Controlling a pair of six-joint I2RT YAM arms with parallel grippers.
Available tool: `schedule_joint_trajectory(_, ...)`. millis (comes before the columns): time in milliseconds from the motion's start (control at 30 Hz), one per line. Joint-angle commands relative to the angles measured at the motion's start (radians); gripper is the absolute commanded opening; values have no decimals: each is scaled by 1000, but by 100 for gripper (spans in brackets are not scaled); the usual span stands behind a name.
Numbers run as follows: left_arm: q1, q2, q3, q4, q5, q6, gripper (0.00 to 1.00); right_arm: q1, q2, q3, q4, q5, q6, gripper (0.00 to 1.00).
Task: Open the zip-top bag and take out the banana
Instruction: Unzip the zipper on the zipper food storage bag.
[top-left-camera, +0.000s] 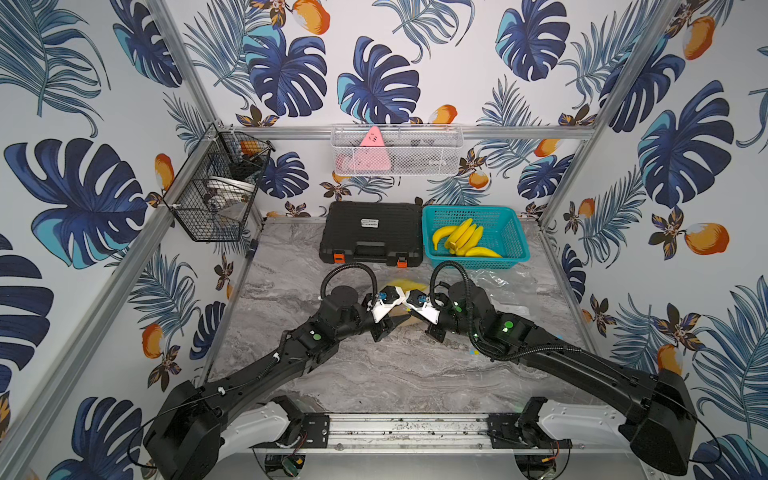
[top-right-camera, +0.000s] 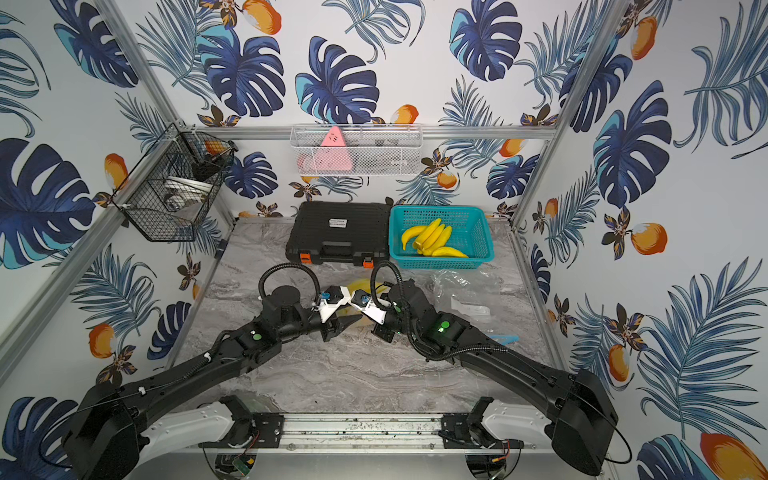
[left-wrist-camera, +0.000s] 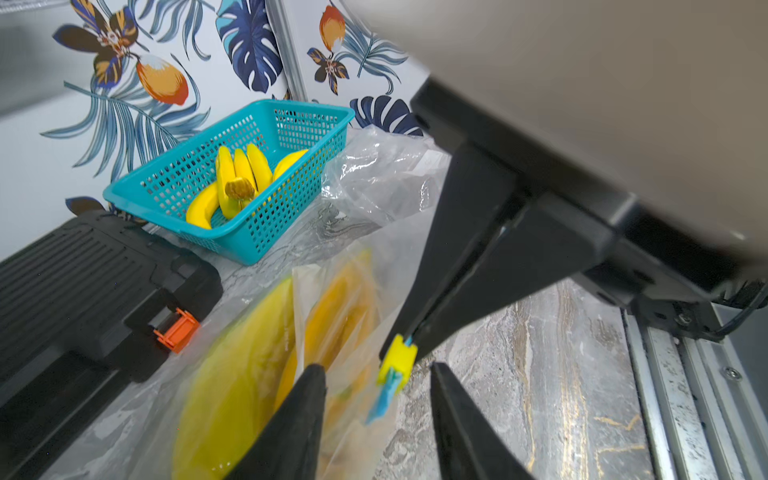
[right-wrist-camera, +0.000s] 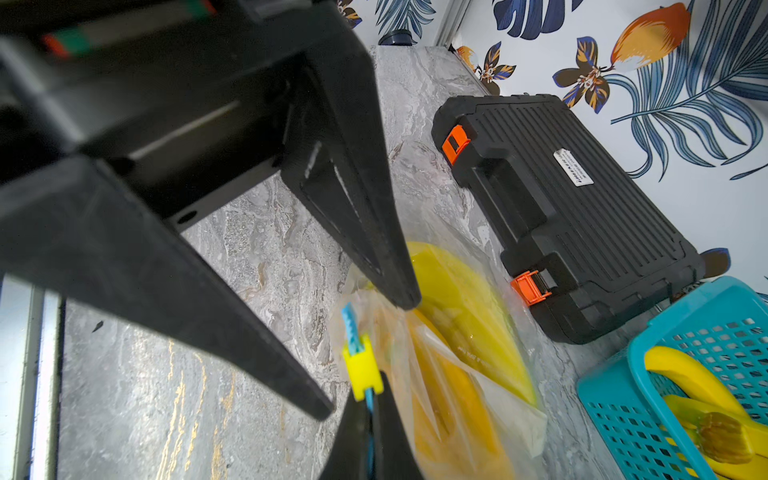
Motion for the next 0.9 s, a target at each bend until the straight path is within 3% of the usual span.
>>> schedule_joint_trajectory(0,-6,-4,4,62,-6,48,35,-1,3,6,6,-20,7,4)
schedule_joint_trajectory(133,-8,-1,4,33,9,67,25,-10,-6,6,11,-28,15,5)
schedule_joint_trajectory(433,-11,-19,-22,3,-4,122,36,-51,-21,13,1,-86,35,5)
schedule_joint_trajectory(633,-10,27,6,-5,-5,128,33,-52,-16,8,7,-98,36,5)
schedule_joint_trajectory(767,-10,29,0,38,-10,116,24,-52,-15,9,4,-100,35,5)
schedule_joint_trajectory(867,-11,34,13,9,-15,132,9,-51,-13,6,4,-96,35,5)
